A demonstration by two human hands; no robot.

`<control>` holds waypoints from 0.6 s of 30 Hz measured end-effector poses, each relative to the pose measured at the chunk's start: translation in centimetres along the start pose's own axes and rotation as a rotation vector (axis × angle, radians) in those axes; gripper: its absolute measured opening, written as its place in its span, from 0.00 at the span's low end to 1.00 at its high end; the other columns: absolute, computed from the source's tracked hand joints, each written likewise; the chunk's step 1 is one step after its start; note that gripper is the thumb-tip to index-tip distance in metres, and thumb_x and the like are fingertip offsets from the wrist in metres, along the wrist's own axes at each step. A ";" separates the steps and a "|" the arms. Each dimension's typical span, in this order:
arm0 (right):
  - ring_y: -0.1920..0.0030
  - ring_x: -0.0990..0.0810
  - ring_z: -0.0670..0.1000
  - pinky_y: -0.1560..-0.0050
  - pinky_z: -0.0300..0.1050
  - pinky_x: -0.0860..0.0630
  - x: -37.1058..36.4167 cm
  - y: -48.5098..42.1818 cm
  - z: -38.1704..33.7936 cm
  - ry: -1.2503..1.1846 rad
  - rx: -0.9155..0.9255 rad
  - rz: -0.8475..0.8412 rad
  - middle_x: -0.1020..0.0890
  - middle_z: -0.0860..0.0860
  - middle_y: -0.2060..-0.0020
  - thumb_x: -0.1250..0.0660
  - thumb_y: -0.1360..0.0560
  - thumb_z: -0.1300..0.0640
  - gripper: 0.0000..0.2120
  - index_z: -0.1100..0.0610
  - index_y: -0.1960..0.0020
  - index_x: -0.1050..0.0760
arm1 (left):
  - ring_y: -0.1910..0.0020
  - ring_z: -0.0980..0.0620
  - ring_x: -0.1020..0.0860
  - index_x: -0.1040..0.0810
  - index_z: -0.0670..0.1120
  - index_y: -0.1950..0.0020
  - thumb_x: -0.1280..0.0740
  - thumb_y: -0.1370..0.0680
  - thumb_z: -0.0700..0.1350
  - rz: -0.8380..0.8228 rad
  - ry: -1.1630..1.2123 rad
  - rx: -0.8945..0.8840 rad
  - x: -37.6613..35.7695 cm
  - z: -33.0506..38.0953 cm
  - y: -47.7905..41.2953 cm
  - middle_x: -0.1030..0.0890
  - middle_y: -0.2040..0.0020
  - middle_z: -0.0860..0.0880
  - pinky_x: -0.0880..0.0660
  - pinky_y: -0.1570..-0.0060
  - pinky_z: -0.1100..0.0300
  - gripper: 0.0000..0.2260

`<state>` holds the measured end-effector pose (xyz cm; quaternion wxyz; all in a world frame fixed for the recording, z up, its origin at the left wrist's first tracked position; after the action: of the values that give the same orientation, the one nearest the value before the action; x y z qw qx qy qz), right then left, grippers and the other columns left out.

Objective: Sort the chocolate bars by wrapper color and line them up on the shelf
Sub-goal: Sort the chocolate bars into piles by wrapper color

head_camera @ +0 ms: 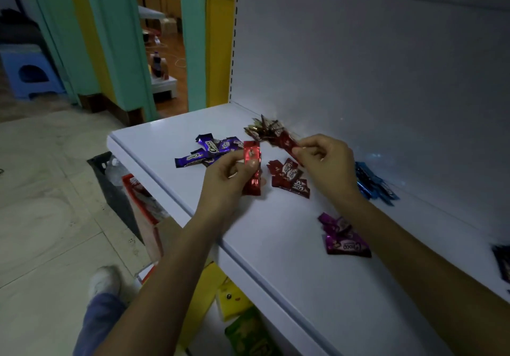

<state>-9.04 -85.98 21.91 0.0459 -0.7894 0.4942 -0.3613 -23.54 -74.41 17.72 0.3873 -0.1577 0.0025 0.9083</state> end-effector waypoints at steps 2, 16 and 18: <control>0.66 0.27 0.40 0.66 0.37 0.30 0.5 0.2 0.7 0.266 0.114 -0.005 0.20 0.44 0.61 0.29 0.27 0.55 0.02 0.52 0.55 0.19 | 0.61 0.54 0.17 0.24 0.45 0.49 0.34 0.23 0.37 -0.023 -0.024 -0.001 -0.3 0.0 0.2 0.17 0.65 0.51 0.19 0.58 0.59 0.05; 0.59 0.18 0.47 0.58 0.35 0.21 -2.4 2.9 -1.3 -0.497 -0.207 -0.320 0.17 0.53 0.58 0.30 0.26 0.62 0.03 0.58 0.53 0.19 | 0.64 0.58 0.17 0.28 0.40 0.46 0.40 0.19 0.38 -0.090 -0.109 0.030 -1.1 0.1 0.7 0.18 0.59 0.46 0.22 0.63 0.66 0.04; 0.57 0.19 0.47 0.58 0.36 0.22 -1.4 2.3 -0.5 -0.609 -0.303 -0.169 0.17 0.51 0.57 0.31 0.26 0.61 0.04 0.59 0.51 0.20 | 0.62 0.59 0.17 0.29 0.39 0.47 0.39 0.19 0.38 -0.085 -0.153 0.019 -1.0 -0.1 0.6 0.17 0.57 0.48 0.22 0.61 0.67 0.03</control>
<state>-11.37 -85.89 20.56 0.0435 -0.8969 0.4388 -0.0342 -23.29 -75.53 17.82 0.4260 -0.0842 -0.0250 0.9005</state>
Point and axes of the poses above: each hand's wrist, its own y-axis away from the middle knuckle, its own x-axis out of the back of the hand, z = x × y, the point moved 5 cm from there along -y, towards the middle knuckle
